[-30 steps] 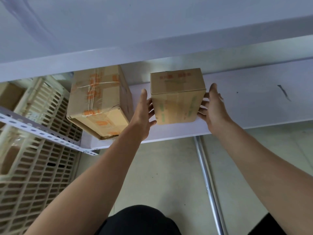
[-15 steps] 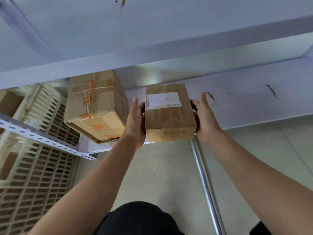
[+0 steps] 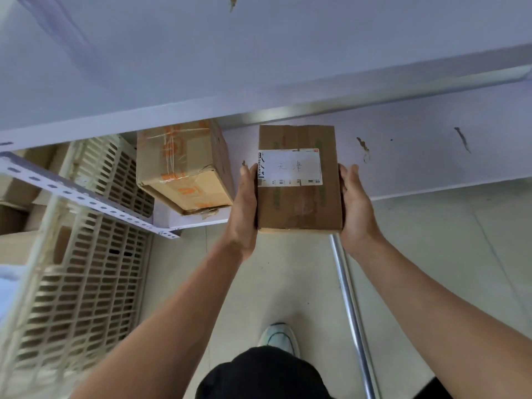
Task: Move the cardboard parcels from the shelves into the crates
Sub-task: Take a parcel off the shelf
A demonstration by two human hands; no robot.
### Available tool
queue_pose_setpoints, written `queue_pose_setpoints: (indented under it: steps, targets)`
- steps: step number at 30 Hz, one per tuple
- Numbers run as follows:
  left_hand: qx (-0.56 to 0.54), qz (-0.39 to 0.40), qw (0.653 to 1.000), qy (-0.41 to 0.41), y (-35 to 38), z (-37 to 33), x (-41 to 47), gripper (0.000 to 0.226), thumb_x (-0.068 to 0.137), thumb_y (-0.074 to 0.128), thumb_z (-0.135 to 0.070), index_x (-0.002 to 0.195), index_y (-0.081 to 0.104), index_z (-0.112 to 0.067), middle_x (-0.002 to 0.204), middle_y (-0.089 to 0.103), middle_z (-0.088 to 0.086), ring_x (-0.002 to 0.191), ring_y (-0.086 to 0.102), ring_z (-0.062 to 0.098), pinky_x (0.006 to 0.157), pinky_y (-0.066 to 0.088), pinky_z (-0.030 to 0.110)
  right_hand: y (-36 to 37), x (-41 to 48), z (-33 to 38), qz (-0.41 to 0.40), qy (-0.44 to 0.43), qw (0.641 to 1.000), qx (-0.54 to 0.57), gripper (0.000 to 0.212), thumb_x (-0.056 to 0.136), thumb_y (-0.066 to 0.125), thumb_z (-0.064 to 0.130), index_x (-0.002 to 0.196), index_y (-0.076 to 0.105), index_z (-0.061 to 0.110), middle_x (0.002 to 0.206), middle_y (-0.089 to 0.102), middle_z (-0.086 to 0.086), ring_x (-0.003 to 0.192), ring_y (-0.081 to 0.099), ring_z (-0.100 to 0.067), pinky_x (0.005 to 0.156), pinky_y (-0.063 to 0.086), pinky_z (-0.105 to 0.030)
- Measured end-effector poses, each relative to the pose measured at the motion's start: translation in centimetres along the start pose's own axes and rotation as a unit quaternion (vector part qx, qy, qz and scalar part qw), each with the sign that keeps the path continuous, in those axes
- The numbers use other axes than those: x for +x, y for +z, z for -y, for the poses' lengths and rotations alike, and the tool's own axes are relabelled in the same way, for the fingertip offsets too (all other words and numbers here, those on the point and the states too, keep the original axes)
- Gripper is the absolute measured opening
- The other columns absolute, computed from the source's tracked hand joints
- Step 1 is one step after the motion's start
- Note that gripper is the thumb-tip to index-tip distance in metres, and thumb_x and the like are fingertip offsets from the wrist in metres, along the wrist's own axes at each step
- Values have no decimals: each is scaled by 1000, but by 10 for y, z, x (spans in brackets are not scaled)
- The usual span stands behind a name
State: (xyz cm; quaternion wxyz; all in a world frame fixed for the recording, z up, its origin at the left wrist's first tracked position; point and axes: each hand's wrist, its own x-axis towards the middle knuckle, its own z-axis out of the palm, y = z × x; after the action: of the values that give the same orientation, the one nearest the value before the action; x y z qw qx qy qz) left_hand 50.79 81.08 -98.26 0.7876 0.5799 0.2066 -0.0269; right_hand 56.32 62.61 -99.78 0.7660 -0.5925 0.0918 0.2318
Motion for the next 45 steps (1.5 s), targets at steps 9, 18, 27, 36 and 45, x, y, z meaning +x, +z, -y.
queue_pose_setpoints:
  steps: [9,18,27,36,45]
  targets:
    - [-29,-41,997,-64,13,-86,-164,64,113,16,-66,158,52,-38,156,63,0,145,60,24,122,43,61,41,-158,77,33,77,996,-23,67,110,26,64,152,56,21,147,65,-11,138,62,-31,115,48,-58]
    - [-91,-54,990,-95,36,-255,-350,58,111,11,-68,120,68,-72,135,73,-26,129,68,0,103,60,29,122,-320,213,85,85,989,-88,66,104,30,72,153,55,34,147,67,2,135,64,-21,111,51,-53]
    - [-81,-165,981,-62,-3,-421,-488,54,110,15,-70,147,52,-55,134,71,-28,119,68,-8,107,56,24,258,-435,329,159,42,978,-131,65,103,31,71,153,53,36,148,66,1,138,62,-24,108,51,-52]
    - [-84,-200,975,-46,-150,-499,-602,58,99,27,-81,131,65,-51,116,78,-29,108,73,-7,94,57,19,437,-525,321,209,70,965,-140,58,106,25,70,149,56,48,147,67,10,138,61,-19,112,46,-50]
    - [-82,-261,959,-73,-287,-507,-643,55,100,35,-82,133,65,-49,141,72,-6,131,66,18,123,42,47,558,-555,255,158,41,962,-218,58,111,37,58,153,53,20,128,71,6,113,71,-12,98,55,-25]
